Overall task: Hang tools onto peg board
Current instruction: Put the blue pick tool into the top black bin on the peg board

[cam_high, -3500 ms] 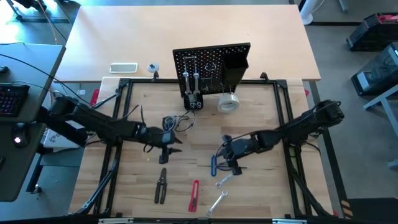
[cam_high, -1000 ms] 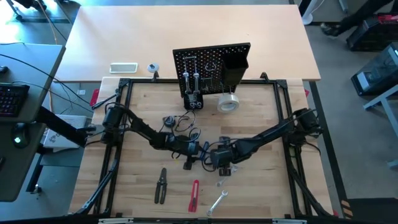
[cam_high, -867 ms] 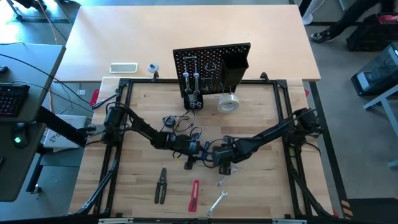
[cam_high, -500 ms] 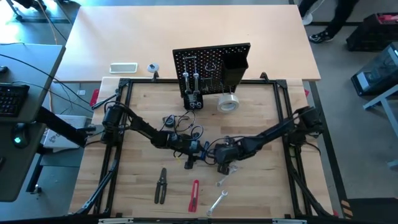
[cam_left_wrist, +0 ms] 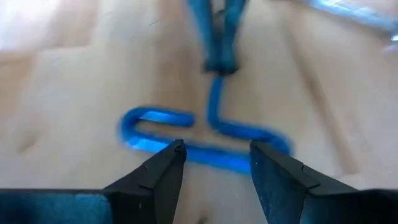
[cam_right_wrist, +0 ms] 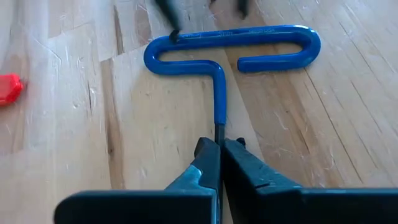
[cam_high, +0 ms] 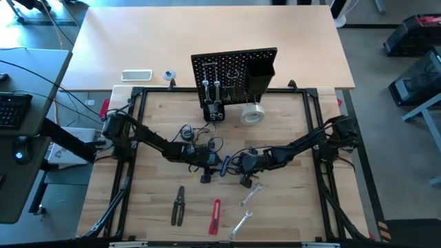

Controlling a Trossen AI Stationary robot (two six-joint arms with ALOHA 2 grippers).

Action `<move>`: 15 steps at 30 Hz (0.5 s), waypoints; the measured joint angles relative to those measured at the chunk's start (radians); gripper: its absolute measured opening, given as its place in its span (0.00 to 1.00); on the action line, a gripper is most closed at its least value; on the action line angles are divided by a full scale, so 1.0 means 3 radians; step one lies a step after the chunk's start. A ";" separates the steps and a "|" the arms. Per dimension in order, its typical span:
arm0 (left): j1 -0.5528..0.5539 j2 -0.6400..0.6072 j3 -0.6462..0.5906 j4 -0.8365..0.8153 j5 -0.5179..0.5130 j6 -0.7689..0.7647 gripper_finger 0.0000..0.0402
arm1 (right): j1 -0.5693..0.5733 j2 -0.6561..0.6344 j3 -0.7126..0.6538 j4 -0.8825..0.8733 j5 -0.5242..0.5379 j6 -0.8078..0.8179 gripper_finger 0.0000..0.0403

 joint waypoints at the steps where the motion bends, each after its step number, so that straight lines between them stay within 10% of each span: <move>1: 0.0005 -0.0053 -0.0001 -0.0097 -0.0081 -0.0003 0.43 | 0.0000 0.0000 -0.0007 0.0013 0.0006 -0.0025 0.01; 15: 0.0432 -0.0135 -0.0540 0.0640 0.0726 -0.1102 0.43 | 0.0075 0.0036 -0.0049 0.0565 0.0193 -0.0656 0.00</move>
